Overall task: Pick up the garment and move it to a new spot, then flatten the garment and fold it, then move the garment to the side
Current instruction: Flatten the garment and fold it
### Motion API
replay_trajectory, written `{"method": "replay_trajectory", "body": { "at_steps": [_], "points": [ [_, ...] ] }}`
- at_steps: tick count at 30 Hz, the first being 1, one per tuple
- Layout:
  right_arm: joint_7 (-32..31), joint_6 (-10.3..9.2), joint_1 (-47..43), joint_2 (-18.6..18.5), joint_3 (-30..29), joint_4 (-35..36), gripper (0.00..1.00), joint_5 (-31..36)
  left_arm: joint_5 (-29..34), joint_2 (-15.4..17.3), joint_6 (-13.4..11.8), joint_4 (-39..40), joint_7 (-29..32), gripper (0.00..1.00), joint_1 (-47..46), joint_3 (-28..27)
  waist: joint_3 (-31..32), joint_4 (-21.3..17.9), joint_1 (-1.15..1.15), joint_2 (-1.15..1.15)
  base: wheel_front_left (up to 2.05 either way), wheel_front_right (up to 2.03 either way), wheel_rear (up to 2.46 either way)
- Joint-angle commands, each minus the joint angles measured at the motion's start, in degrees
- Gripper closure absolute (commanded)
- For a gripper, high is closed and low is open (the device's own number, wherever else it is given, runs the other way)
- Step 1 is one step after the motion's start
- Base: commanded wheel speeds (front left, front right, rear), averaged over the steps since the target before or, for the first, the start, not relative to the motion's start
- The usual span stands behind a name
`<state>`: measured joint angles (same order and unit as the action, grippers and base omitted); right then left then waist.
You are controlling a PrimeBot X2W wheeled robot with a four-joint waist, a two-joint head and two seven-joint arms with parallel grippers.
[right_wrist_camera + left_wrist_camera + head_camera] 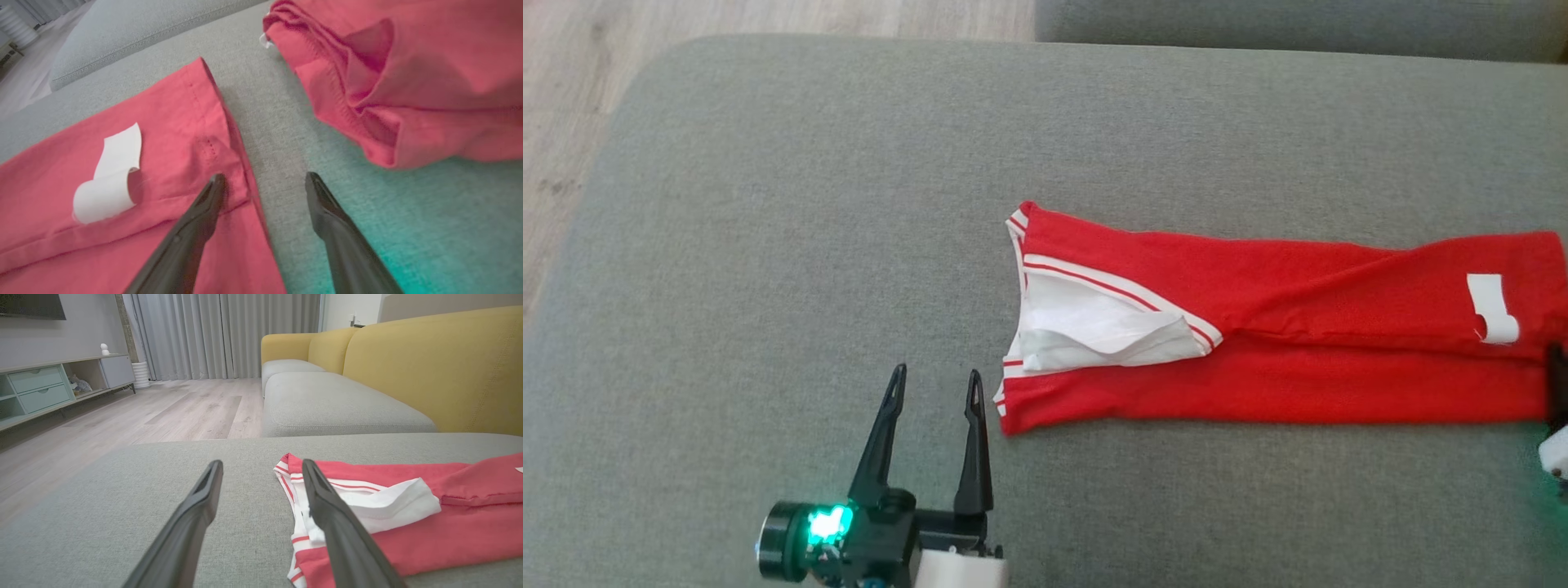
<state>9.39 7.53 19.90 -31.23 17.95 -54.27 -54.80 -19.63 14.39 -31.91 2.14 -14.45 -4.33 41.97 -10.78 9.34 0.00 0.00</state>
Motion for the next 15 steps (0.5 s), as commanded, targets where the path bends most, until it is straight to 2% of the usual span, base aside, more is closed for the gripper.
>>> {"method": "replay_trajectory", "body": {
  "at_steps": [1, 2, 3, 5, 6, 7, 11, 15],
  "points": [
    [-0.3, -0.04, 0.3, -1.4, 0.6, 0.4, 0.0, 0.6, 0.9, -0.4, 0.4, 1.4, -0.5, 0.0, -0.5, -2.5, -0.1, 0.1, 0.0, 0.0, 0.0, 0.0, 0.0],
    [-0.8, -0.04, 0.3, -1.1, 0.6, 0.3, 0.0, 0.6, 1.4, -0.8, 0.9, 1.3, -0.5, 0.0, -0.1, -3.1, 0.0, 0.2, 0.0, 0.0, 0.0, 0.0, 0.0],
    [-1.7, -0.04, 0.3, -0.8, 0.7, 0.5, 0.13, 0.4, 1.9, -1.2, 1.4, 1.3, -0.5, 0.0, 0.3, -3.6, 0.0, 0.1, 0.0, 0.0, 0.0, 0.0, 0.0],
    [-3.4, -0.04, 0.0, -0.3, 1.0, 1.1, 0.59, -0.2, 2.9, -1.9, 2.3, 1.2, -0.5, 0.0, 0.8, -4.7, 0.0, 0.0, 0.0, 0.0, 0.0, 0.0, 0.0],
    [-3.9, -0.04, -0.2, -0.2, 1.0, 1.4, 0.93, -0.4, 3.2, -2.3, 2.9, 1.2, -0.5, 0.0, 1.1, -5.2, 0.1, -0.1, 0.0, 0.0, 0.0, 0.0, 0.0],
    [-4.1, -0.04, -0.5, -0.3, 1.1, 1.7, 1.0, -0.5, 3.5, -2.6, 3.4, 1.0, -0.5, 0.0, 1.4, -5.6, 0.3, -0.2, 0.0, 0.0, 0.0, 0.0, 0.0],
    [-3.5, -0.04, -1.5, -1.0, 0.4, 3.0, 1.0, -0.9, 4.8, -3.7, 5.2, 0.3, -0.5, 0.0, 2.6, -7.5, 1.2, -1.1, 0.0, 0.0, 0.0, 0.0, 0.0],
    [-1.7, -0.04, -1.8, -3.3, -0.8, 3.5, 1.0, -0.4, 6.1, -4.5, 6.9, -0.1, -0.5, 0.0, 3.5, -8.9, 2.1, -1.9, 0.0, 0.0, 0.0, 0.0, 0.0]
  ]
}}
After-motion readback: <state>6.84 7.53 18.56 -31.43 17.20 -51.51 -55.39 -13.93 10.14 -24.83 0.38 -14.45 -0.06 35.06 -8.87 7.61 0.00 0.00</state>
